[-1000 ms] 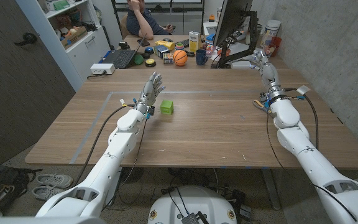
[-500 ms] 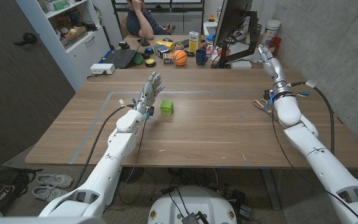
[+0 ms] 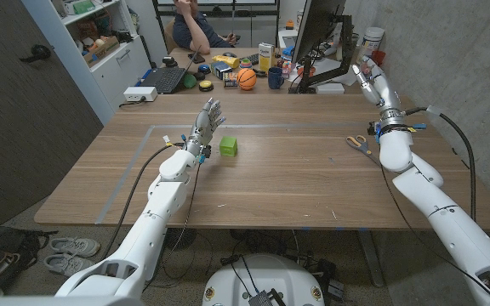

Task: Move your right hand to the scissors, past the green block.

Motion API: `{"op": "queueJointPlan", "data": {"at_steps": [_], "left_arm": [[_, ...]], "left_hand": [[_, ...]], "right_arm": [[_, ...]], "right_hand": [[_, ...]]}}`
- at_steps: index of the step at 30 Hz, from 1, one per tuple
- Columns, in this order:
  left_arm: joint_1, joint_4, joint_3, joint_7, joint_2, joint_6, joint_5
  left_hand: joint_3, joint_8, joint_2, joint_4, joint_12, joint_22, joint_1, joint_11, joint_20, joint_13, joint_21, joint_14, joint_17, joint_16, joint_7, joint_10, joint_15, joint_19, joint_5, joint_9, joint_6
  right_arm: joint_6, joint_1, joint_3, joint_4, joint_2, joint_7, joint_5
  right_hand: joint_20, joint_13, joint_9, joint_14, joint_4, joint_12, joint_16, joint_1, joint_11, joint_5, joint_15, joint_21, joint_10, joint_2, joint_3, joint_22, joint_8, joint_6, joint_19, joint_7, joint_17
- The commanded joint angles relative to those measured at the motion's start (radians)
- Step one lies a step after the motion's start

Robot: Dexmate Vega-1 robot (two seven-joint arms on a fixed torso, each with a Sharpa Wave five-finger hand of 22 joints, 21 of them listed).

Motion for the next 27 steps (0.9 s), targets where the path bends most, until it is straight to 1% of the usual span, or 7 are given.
{"op": "queueJointPlan", "data": {"at_steps": [1,6,11,16,19,22,27], "left_arm": [[-0.004,0.002,-0.006,-0.008,-0.005,0.004,0.007],[-0.007,0.006,-0.007,-0.012,-0.007,0.004,0.007],[-0.007,0.009,-0.009,-0.016,-0.008,-0.001,0.007],[-0.002,0.003,-0.011,-0.015,-0.007,-0.003,0.008],[0.0,0.001,-0.012,-0.018,-0.006,-0.002,0.007],[0.001,-0.001,-0.012,-0.019,-0.006,-0.004,0.007],[0.005,-0.009,-0.013,-0.019,-0.004,-0.004,0.009]], "left_hand": [[-0.007,0.004,0.009,0.0,0.005,0.003,0.001,-0.004,0.001,0.006,-0.004,-0.007,0.004,0.005,-0.005,-0.003,0.001,0.01,0.004,0.002,0.001],[-0.008,0.004,0.01,0.0,0.005,0.003,0.001,-0.004,0.002,0.006,-0.006,-0.007,0.004,0.005,-0.006,-0.004,0.002,0.011,0.004,0.002,0.001],[-0.009,0.003,0.01,0.0,0.005,0.003,0.001,-0.003,0.003,0.006,-0.007,-0.007,0.004,0.005,-0.006,-0.004,0.001,0.011,0.005,0.002,-0.001],[-0.01,0.003,0.01,0.0,0.005,0.003,0.001,-0.004,0.003,0.006,-0.009,-0.007,0.004,0.005,-0.006,-0.003,0.001,0.012,0.005,0.002,-0.002],[-0.011,0.003,0.009,0.0,0.005,0.003,0.002,-0.004,0.003,0.006,-0.01,-0.006,0.004,0.005,-0.006,-0.003,0.001,0.012,0.006,0.002,-0.002],[-0.012,0.003,0.009,0.0,0.005,0.003,0.002,-0.005,0.003,0.006,-0.011,-0.006,0.004,0.005,-0.006,-0.002,0.002,0.013,0.006,0.002,-0.002],[-0.013,0.003,0.009,-0.001,0.005,0.003,0.002,-0.004,0.004,0.006,-0.012,-0.006,0.004,0.005,-0.007,-0.002,0.002,0.014,0.006,0.002,-0.003]], "right_arm": [[-0.224,-0.025,-0.041,-0.093,-0.038,-0.067,-0.164],[-0.392,-0.018,-0.087,-0.139,-0.057,-0.015,-0.248],[-0.497,-0.008,-0.127,-0.155,-0.075,0.042,-0.287],[-0.577,0.004,-0.161,-0.16,-0.086,0.091,-0.306],[-0.613,0.013,-0.179,-0.159,-0.093,0.125,-0.308],[-0.65,0.02,-0.196,-0.157,-0.097,0.15,-0.311],[-0.708,0.027,-0.22,-0.162,-0.108,0.191,-0.318]], "right_hand": [[0.003,0.003,0.004,-0.008,-0.005,-0.003,-0.004,0.007,-0.009,0.004,0.002,-0.025,-0.015,-0.012,-0.01,0.0,0.001,-0.001,-0.025,-0.044,0.003],[0.003,0.004,0.005,-0.041,-0.02,-0.011,-0.022,0.033,-0.026,0.004,-0.004,-0.079,-0.084,-0.01,-0.016,0.001,-0.011,-0.066,-0.05,-0.09,0.004],[0.003,0.006,0.008,-0.123,-0.031,-0.016,-0.045,0.051,-0.003,-0.005,0.021,-0.161,-0.217,-0.007,-0.032,0.004,-0.012,-0.177,-0.109,-0.058,0.007],[0.003,0.007,0.009,-0.164,-0.036,-0.015,-0.05,0.059,0.013,-0.009,0.042,-0.198,-0.284,-0.008,-0.042,0.005,-0.012,-0.234,-0.132,-0.063,0.007],[0.004,0.008,0.011,-0.207,-0.043,-0.012,-0.053,0.07,0.025,-0.008,0.063,-0.24,-0.337,-0.01,-0.051,0.005,-0.01,-0.289,-0.169,-0.033,0.008],[0.005,0.008,0.011,-0.226,-0.045,-0.011,-0.054,0.076,0.015,-0.006,0.077,-0.257,-0.357,-0.01,-0.054,0.006,-0.006,-0.298,-0.185,-0.04,0.009],[0.005,0.008,0.011,-0.267,-0.055,-0.009,-0.058,0.094,0.027,0.0,0.101,-0.289,-0.384,-0.007,-0.056,0.006,0.0,-0.308,-0.217,-0.06,0.009]]}}
